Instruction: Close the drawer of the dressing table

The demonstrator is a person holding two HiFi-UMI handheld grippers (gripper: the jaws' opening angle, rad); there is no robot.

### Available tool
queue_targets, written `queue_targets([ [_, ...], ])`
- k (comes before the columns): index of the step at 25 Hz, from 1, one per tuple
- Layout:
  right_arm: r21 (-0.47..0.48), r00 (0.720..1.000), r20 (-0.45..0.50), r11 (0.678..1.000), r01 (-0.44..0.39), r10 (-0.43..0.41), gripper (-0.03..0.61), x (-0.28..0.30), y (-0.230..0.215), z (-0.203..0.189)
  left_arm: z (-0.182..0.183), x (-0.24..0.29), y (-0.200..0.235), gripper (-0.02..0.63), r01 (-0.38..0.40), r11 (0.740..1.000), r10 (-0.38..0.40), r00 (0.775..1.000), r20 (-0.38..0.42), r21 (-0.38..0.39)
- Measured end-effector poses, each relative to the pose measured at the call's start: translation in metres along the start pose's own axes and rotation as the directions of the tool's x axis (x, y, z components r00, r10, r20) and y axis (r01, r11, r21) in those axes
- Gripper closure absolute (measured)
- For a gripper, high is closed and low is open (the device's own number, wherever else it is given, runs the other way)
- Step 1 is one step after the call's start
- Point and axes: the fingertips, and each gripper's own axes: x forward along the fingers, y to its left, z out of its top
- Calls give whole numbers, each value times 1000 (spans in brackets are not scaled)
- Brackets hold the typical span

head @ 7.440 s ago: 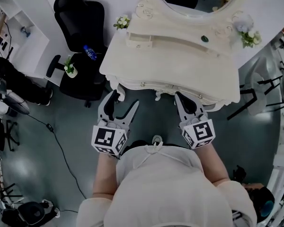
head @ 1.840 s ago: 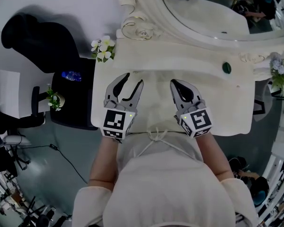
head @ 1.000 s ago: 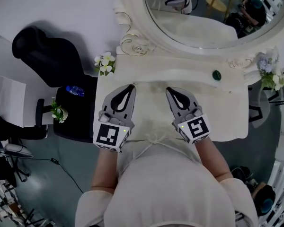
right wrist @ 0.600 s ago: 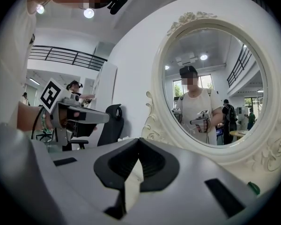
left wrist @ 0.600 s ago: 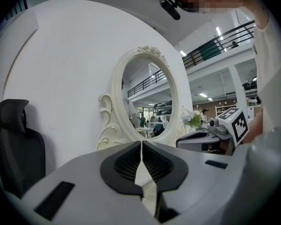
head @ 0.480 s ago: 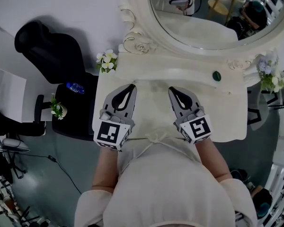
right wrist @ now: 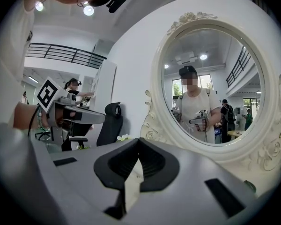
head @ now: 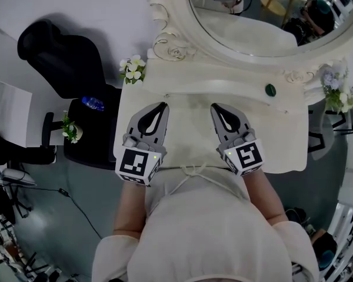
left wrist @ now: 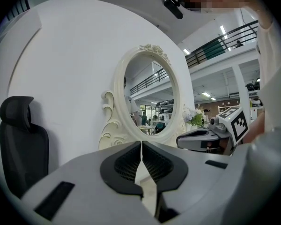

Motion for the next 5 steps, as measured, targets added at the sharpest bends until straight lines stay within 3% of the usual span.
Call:
queue_targets([
  [5,-8,1000,-6,1000,0,0,577,-7,6,-1,1,-3,-3,587,-13,1000,13,1000,1,-1],
])
